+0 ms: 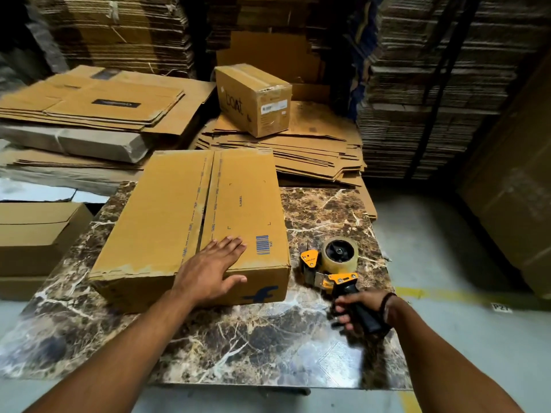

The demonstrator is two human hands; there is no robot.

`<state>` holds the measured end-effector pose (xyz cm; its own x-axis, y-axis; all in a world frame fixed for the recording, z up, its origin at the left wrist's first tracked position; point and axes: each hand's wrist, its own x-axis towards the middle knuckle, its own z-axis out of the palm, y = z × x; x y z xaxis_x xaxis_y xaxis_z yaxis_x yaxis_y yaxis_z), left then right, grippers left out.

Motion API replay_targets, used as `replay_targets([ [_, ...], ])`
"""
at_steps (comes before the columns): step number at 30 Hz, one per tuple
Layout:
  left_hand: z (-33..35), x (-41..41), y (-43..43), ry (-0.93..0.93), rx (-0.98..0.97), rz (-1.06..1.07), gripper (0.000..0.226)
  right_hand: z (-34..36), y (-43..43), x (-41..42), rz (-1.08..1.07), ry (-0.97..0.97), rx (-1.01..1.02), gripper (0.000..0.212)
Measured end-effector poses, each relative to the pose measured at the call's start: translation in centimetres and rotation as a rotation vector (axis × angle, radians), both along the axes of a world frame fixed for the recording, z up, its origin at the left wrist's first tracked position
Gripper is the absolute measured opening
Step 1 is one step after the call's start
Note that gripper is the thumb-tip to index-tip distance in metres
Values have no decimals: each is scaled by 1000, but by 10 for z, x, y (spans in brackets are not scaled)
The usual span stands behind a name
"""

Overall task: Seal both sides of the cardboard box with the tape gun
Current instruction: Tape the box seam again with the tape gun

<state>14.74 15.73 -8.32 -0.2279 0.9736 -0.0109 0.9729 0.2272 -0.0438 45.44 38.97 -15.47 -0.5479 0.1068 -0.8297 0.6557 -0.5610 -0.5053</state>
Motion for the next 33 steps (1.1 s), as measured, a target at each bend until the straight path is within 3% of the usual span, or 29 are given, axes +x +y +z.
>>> replay_targets([
  [3,-2,-2,-1,-6,-3,-6,88,11,-10,-6,-79,49,91,19],
  [7,-1,-1,0,-28,17,-15,90,41,-23,-25,-194,225,327,23],
  [11,0,-2,-1,-47,23,-6,85,83,-35,-55,-289,410,388,19],
  [14,6,0,-4,-113,40,16,77,107,-50,-80,-239,516,417,15],
  [16,14,2,-6,-334,104,102,66,119,-62,-94,-168,532,438,15],
  [19,30,-2,-13,-982,426,349,34,134,-82,-117,-66,523,459,13],
  [21,41,-8,-27,-1345,685,518,31,138,-94,-133,4,505,505,15],
  [24,53,-22,-60,-1744,893,615,31,141,-113,-163,116,509,586,17],
  [28,63,-46,-106,-1936,1021,683,28,147,-142,-209,287,511,705,20],
  [33,65,-79,-159,-1966,1135,795,31,153,-178,-269,529,484,948,25],
])
